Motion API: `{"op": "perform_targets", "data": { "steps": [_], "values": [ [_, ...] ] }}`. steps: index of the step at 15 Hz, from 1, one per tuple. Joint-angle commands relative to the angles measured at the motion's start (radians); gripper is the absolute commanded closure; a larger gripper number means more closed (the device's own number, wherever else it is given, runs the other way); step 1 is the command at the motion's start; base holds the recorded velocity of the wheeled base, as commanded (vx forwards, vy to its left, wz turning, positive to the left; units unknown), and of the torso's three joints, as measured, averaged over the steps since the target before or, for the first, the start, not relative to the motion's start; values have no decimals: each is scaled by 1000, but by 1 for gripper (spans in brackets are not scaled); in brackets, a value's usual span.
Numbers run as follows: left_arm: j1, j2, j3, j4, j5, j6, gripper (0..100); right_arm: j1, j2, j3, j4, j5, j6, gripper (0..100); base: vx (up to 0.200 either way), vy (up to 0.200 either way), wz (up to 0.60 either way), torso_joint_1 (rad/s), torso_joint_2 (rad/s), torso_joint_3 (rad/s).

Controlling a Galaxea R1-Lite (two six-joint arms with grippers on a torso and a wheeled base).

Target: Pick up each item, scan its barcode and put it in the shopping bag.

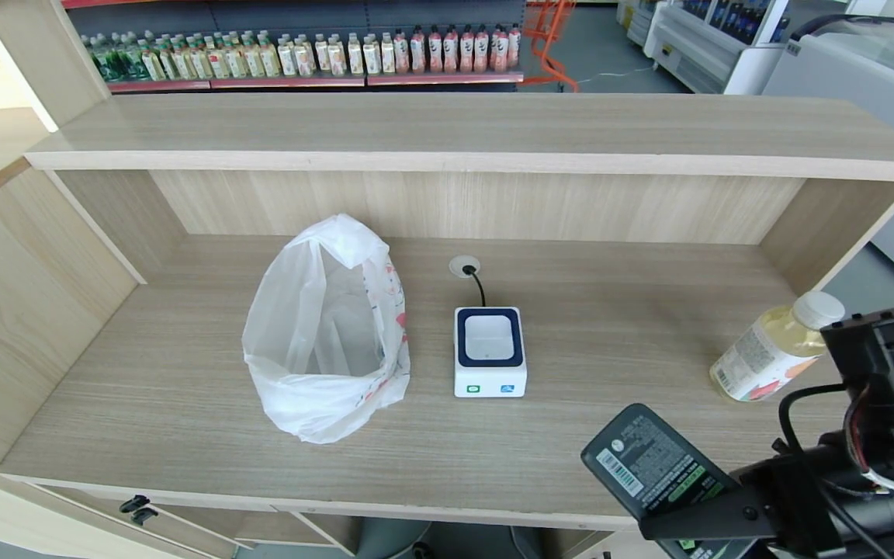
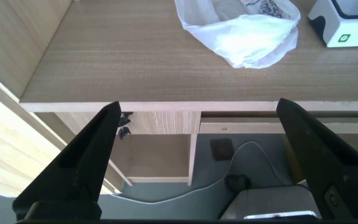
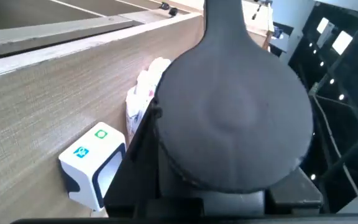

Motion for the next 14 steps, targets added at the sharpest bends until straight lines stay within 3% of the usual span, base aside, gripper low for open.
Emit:
{"op": "perform_targets", "data": {
  "steps": [1, 7, 14],
  "values": [
    [0, 0, -1, 0, 0, 0, 0, 43, 78, 1, -37, 11, -80, 100, 0, 0, 0, 0, 0, 0],
    [0, 0, -1, 0, 0, 0, 0, 104, 134, 1, -92, 74, -80, 100, 0, 0, 0, 0, 0, 0],
    [0, 0, -1, 0, 0, 0, 0, 104, 188, -34, -95, 120, -80, 100, 0, 0, 0, 0, 0, 0]
  ]
}}
